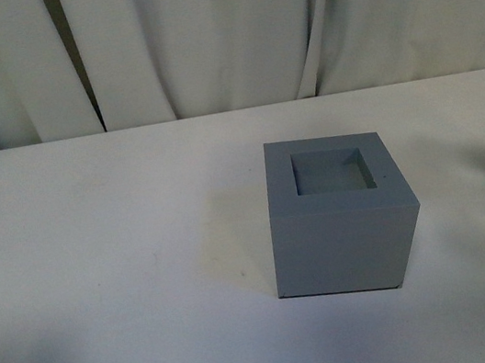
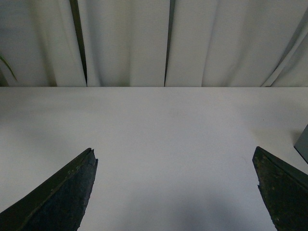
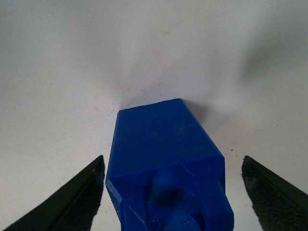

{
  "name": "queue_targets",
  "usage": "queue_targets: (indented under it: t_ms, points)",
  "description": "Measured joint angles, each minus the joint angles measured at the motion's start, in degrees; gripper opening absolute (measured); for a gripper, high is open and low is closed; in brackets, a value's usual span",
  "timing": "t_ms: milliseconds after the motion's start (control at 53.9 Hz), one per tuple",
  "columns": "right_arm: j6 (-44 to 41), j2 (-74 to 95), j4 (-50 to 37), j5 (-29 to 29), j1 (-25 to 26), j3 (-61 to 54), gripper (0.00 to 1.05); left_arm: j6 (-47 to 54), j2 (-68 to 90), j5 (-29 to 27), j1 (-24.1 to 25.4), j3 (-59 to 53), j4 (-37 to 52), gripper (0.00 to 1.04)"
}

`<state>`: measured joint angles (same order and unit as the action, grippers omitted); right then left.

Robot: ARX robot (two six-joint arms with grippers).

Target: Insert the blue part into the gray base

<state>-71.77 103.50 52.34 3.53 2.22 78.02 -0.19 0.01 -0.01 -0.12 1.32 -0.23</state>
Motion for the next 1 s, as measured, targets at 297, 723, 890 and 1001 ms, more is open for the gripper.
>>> queue_targets:
  t_ms: [297,723,890,1001]
  points:
    - [-1.07,-0.11,0.66,0.02,0.48,0.0,0.49,0.0,0.0,0.0,0.0,0.0,0.0,0.99]
    - [-0.81,-2.82,6.36,3.69,-0.48,3.21,0.48,0.0,0.0,0.0,0.0,0.0,0.0,0.99]
    - [-0.07,-5.88,10.03,5.88,-3.37,6.69,0.48,0.0,0.0,0.0,0.0,0.0,0.0,0.99]
    - [1.07,-7.58,12.31,8.2,-7.04,8.92,0.48,0.0,0.0,0.0,0.0,0.0,0.0,0.99]
